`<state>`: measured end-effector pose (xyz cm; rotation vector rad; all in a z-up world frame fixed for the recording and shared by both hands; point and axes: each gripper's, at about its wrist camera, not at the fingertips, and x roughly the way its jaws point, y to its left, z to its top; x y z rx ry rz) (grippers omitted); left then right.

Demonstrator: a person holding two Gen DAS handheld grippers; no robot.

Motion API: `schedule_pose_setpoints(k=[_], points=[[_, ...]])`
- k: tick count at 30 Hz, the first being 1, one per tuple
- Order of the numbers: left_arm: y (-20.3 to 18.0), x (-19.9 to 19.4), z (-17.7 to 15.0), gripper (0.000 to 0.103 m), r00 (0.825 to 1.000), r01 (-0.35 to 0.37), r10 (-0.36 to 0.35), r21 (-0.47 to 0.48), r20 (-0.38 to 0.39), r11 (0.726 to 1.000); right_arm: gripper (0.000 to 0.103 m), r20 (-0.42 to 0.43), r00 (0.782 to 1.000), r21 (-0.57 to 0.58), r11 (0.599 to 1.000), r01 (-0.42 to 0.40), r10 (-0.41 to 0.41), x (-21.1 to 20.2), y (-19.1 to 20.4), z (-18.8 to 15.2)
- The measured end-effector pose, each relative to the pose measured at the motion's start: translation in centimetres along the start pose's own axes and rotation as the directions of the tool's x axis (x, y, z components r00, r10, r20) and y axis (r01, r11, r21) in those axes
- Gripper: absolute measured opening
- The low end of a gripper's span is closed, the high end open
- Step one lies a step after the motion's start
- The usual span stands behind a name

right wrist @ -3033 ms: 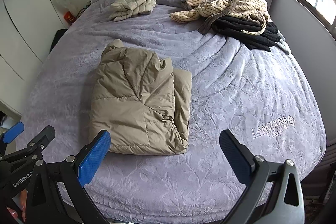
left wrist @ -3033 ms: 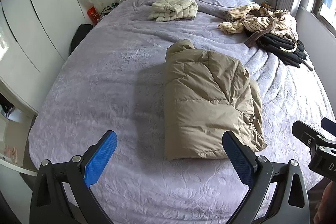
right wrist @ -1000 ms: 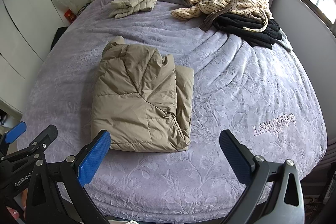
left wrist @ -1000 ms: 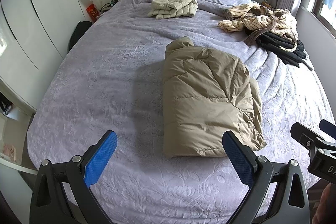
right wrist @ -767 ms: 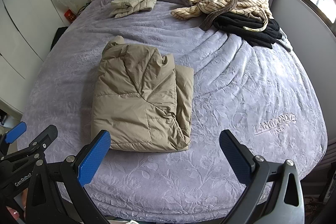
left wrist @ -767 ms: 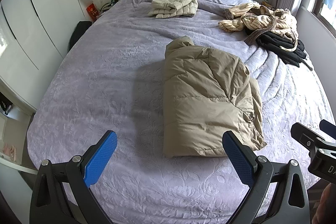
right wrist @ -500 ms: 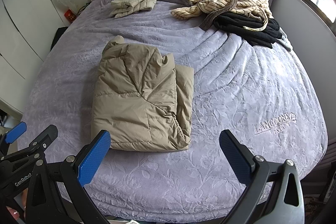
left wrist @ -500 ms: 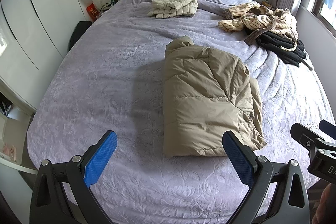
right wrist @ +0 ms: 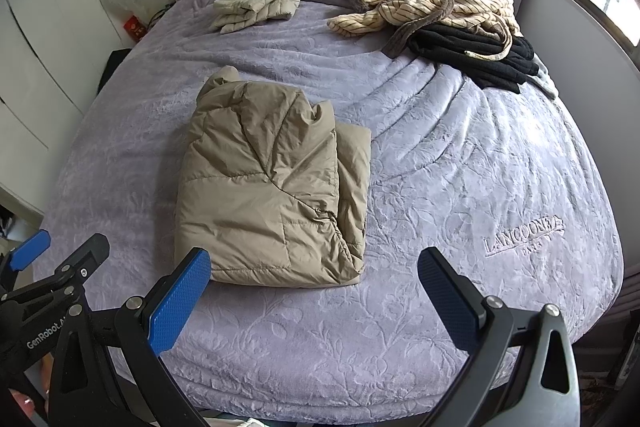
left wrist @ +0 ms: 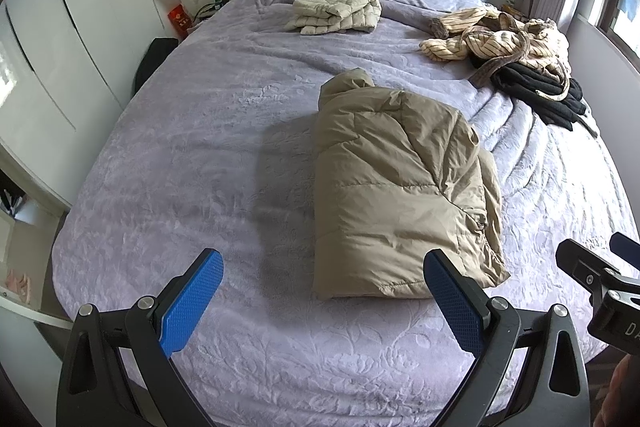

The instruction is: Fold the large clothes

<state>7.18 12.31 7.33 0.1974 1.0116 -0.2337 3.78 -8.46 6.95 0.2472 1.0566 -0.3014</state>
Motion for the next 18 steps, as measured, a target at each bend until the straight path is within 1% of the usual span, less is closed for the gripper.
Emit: schedule_pose_setpoints(k=[11, 18], points=[[0.01, -0.15, 0.25, 0.101, 1.000, 0.014, -0.014, 0.009, 0.017, 1.000, 0.103, 0.000, 1.000, -0.002, 1.000, 0.001, -0.001, -0.29, 0.07, -0.45], [-0.18, -0.14, 0.49, 0.101, 1.000, 0.018, -0.018, 0.014, 0.004, 1.000, 0.103, 0.000, 1.000, -0.004, 1.000, -0.001, 0.001, -0.26, -0.10, -0.38]])
